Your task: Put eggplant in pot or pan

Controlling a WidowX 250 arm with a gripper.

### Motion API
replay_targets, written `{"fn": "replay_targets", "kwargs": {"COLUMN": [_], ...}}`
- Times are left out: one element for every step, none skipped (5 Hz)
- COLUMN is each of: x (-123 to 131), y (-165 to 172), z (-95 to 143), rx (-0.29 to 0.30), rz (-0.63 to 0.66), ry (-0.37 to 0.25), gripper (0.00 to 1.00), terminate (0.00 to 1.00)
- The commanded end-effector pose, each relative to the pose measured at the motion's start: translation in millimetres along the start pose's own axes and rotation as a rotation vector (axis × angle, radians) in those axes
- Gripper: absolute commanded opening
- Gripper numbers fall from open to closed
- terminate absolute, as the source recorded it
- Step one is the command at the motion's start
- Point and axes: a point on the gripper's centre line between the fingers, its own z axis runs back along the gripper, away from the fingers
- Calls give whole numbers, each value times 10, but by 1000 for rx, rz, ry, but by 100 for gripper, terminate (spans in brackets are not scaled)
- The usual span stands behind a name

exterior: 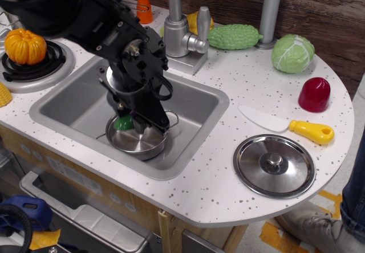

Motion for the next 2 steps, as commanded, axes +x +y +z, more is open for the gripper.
{"fn": "replay_targets", "kwargs": {"x": [172,139], "y": [270,366], "z": [-204,-396], "rx": [36,19], "rz": [-11,-9], "ry": [-94,-128], "gripper": [0,0], "terminate": [0,0]}}
